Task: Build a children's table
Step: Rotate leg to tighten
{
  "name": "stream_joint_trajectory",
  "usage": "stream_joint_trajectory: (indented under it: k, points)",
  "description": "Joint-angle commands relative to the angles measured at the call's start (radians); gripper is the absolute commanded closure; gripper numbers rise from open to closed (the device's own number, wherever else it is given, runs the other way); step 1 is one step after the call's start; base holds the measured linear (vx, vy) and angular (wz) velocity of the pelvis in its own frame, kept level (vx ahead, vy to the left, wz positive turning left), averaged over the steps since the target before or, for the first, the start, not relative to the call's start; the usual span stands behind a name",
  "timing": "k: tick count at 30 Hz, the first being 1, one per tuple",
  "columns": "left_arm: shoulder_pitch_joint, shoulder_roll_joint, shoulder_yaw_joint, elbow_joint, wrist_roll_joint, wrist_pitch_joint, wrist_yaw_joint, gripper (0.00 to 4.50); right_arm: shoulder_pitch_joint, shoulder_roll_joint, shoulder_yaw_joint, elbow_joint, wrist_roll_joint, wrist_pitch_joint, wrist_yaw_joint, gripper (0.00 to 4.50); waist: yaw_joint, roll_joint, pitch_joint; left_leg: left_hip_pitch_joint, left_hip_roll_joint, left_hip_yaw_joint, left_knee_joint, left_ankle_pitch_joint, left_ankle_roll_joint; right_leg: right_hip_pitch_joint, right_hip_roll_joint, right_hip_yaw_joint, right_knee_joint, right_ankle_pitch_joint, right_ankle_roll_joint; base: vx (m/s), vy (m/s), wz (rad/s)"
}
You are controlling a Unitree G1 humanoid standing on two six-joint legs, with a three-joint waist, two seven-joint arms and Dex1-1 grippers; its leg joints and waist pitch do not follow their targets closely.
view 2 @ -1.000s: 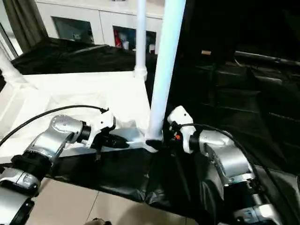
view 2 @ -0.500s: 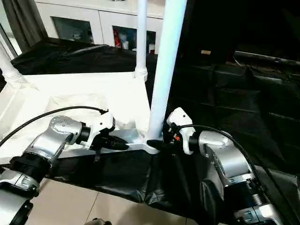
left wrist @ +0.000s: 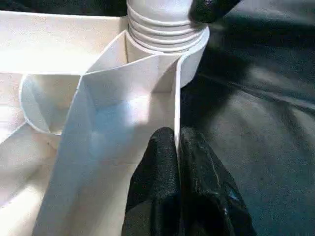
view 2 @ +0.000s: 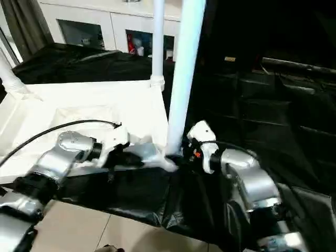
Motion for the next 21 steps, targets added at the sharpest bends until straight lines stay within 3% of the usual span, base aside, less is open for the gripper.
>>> stream_joint_trajectory:
  k: [1, 3, 5, 9, 10, 13, 14, 17, 19, 21]
  points:
    - [-0.054, -0.068, 0.025, 0.044, 0.009, 0.018, 0.147, 4.5, 0.008, 0.05, 0.003, 0.047, -0.018, 0.022, -0.109, 1.98, -0.007, -0.01, -0.062, 0.035, 0.035, -0.021, -0.07, -0.348, -0.026, 0.024, -0.05, 0.028, -0.083, -0.387, -0.179, 0.0, 0.0, 0.0]
    - [-0.09, -0.121, 0.025, 0.095, 0.028, 0.033, 0.246, 4.5, -0.003, 0.119, -0.023, 0.064, -0.03, 0.045, -0.231, 1.98, -0.01, -0.01, -0.059, 0.036, 0.032, -0.021, -0.071, -0.372, -0.035, 0.018, -0.048, 0.03, -0.09, -0.422, -0.163, 0.0, 0.0, 0.0]
    - [-0.122, -0.178, 0.028, 0.137, 0.038, 0.05, 0.332, 4.5, -0.023, 0.184, -0.037, 0.092, -0.063, 0.034, -0.359, 1.98, -0.014, -0.011, -0.059, 0.035, 0.03, -0.028, -0.075, -0.394, -0.047, 0.021, -0.052, 0.026, -0.095, -0.478, -0.14, 0.0, 0.0, 0.0]
    - [-0.14, -0.217, 0.019, 0.158, 0.047, 0.043, 0.359, 4.5, -0.039, 0.225, -0.032, 0.117, -0.09, 0.015, -0.417, 1.98, -0.015, -0.012, -0.06, 0.034, 0.027, -0.028, -0.072, -0.399, -0.033, 0.018, -0.053, 0.026, -0.104, -0.489, -0.118, 0.0, 0.0, 0.0]
    - [-0.142, -0.22, 0.009, 0.162, 0.048, 0.025, 0.332, 4.5, -0.042, 0.235, -0.033, 0.117, -0.079, 0.012, -0.404, 1.98, -0.013, -0.006, -0.06, 0.032, 0.027, -0.028, -0.074, -0.394, -0.026, 0.019, -0.052, 0.027, -0.104, -0.48, -0.116, 0.0, 0.0, 0.0]
    - [-0.144, -0.219, 0.009, 0.167, 0.049, 0.02, 0.329, 4.5, -0.042, 0.237, -0.035, 0.115, -0.075, 0.009, -0.402, 1.98, -0.014, -0.009, -0.06, 0.032, 0.028, -0.028, -0.075, -0.396, -0.023, 0.019, -0.049, 0.027, -0.103, -0.461, -0.118, 0.0, 0.0, 0.0]
    - [-0.144, -0.214, 0.011, 0.172, 0.049, 0.012, 0.319, 4.5, -0.043, 0.239, -0.045, 0.107, -0.065, 0.008, -0.393, 1.29, -0.015, -0.008, -0.059, 0.031, 0.028, -0.029, -0.076, -0.401, -0.023, 0.02, -0.049, 0.026, -0.102, -0.459, -0.12, 0.0, 0.0, 0.0]
    - [-0.128, -0.169, 0.005, 0.169, 0.049, -0.026, 0.261, 4.5, -0.046, 0.196, -0.061, 0.066, -0.021, 0.021, -0.299, 1.27, -0.014, -0.01, -0.061, 0.027, 0.029, -0.029, -0.077, -0.401, -0.017, 0.025, -0.051, 0.026, -0.1, -0.445, -0.125, 0.0, 0.0, 0.0]
    - [-0.111, -0.134, 0.003, 0.151, 0.04, -0.036, 0.212, 4.5, -0.048, 0.132, -0.047, 0.041, -0.006, 0.046, -0.211, 0.88, -0.011, -0.01, -0.062, 0.028, 0.031, -0.026, -0.075, -0.376, -0.007, 0.026, -0.05, 0.029, -0.096, -0.398, -0.136, 0.0, 0.0, 0.0]
    - [-0.104, -0.122, 0.003, 0.144, 0.038, -0.054, 0.192, 4.5, -0.046, 0.106, -0.037, 0.027, -0.004, 0.051, -0.172, 0.78, -0.009, -0.011, -0.062, 0.025, 0.032, -0.026, -0.076, -0.358, -0.001, 0.031, -0.049, 0.029, -0.092, -0.368, -0.145, 0.0, 0.0, 0.0]
